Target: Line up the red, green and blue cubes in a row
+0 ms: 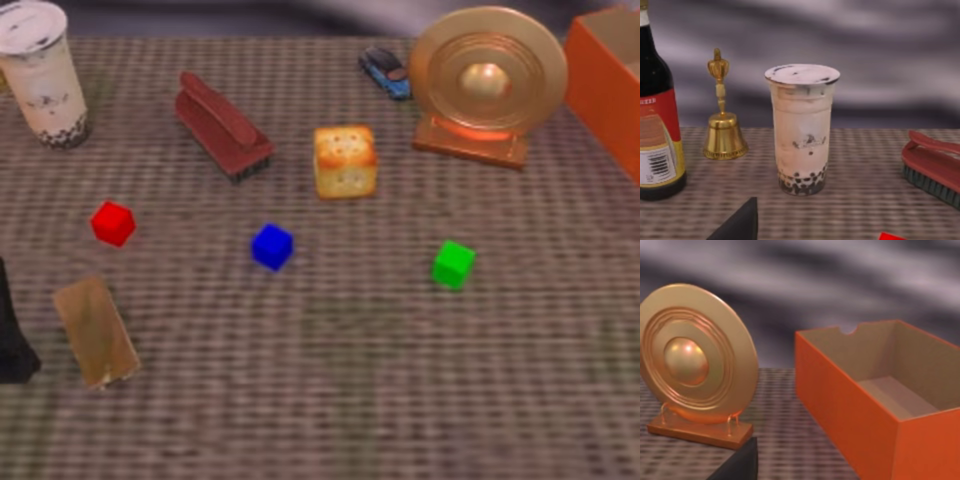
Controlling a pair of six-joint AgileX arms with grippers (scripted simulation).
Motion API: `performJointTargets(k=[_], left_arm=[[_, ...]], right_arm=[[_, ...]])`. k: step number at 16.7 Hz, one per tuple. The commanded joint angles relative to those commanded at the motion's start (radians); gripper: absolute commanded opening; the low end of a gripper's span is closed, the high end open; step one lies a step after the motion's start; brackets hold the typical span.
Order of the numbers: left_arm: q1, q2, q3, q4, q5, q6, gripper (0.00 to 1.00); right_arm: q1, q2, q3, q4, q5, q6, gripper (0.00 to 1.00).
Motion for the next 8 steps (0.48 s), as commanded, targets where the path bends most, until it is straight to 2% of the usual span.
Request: performJointTargets(k=[4,8], left_arm=[[-0.001,0.03,0.03,-0.02,-0.001,0.005,1.0],[-0.012,0.219,0.215,-0.138,-0.001,0.035,1.0]], right_arm=[[0.0,0.0,0.0,0.0,0.0,0.0,1.0],[0.0,0.0,0.0,0.0,0.0,0.0,1.0]])
